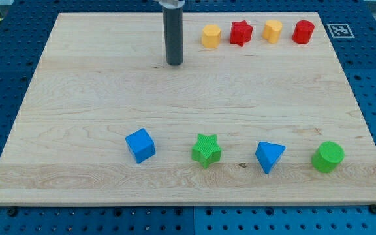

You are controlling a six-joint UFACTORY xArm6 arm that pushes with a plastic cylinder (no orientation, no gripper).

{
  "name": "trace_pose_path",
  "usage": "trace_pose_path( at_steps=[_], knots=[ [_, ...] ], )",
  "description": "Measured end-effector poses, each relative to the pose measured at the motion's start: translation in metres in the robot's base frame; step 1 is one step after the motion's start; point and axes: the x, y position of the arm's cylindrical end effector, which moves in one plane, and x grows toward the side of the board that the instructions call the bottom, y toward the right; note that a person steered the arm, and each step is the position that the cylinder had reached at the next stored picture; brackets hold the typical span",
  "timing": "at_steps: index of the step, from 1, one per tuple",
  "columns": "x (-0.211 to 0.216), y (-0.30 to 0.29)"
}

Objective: Push the yellow hexagon below the red star

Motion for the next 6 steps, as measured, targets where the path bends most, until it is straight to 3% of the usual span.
trace_pose_path(
  at_steps=[1,2,3,4,6],
  knots=[
    [-0.063,-0.004],
    [-0.095,-0.008],
    [-0.095,0.045],
    [-0.094,0.057],
    [-0.045,0.067]
  ],
)
